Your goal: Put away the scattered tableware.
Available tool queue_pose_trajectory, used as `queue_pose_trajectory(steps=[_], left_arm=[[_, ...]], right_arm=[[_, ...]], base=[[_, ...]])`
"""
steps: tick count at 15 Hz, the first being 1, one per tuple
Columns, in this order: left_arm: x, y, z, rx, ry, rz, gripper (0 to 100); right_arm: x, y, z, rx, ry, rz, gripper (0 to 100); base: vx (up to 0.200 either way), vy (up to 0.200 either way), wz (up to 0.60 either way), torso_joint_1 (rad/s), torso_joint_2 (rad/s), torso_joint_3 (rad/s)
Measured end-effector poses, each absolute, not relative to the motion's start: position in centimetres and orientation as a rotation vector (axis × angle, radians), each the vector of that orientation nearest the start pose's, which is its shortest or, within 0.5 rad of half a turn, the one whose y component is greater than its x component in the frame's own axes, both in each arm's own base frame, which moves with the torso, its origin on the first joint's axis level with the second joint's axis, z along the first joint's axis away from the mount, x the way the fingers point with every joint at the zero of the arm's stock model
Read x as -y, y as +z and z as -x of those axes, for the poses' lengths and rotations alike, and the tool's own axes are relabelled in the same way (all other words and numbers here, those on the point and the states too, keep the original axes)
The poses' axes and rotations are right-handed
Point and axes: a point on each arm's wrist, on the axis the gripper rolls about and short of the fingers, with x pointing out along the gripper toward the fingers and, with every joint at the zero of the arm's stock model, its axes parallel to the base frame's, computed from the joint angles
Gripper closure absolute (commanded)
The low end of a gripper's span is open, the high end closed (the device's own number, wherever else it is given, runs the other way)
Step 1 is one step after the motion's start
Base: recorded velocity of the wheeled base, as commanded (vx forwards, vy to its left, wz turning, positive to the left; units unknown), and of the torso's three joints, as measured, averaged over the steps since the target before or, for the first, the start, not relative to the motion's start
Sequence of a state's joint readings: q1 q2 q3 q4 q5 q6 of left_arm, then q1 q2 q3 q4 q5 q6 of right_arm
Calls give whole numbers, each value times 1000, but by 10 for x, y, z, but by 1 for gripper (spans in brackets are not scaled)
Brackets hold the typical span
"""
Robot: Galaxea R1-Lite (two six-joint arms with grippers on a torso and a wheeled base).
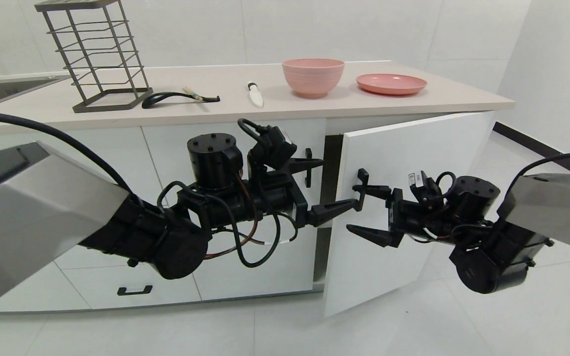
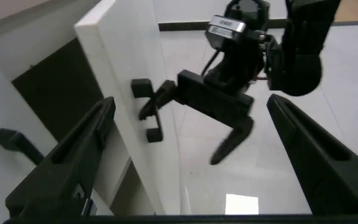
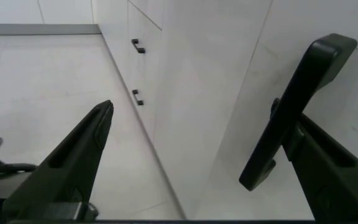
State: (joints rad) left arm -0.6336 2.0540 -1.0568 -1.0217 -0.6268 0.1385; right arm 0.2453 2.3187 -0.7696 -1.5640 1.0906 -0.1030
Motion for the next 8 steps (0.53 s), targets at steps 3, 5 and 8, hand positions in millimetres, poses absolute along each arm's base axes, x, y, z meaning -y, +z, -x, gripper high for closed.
queue_pose_trajectory(steps=[3,5,8], left_arm=[[260,163,-325,134,-1216,-78,0],[272,169,-340,177,-1201,-43,0],[299,171,-353,216,-1236,18,0]], right_arm=[[-103,55,-338,52,1360,76,0],[-103,59,-335,54,1364,77,0],[-102,61,-334,60,1370,80,0]], base=[[0,0,0,0,0,0],[0,0,0,0,0,0],[0,0,0,0,0,0]])
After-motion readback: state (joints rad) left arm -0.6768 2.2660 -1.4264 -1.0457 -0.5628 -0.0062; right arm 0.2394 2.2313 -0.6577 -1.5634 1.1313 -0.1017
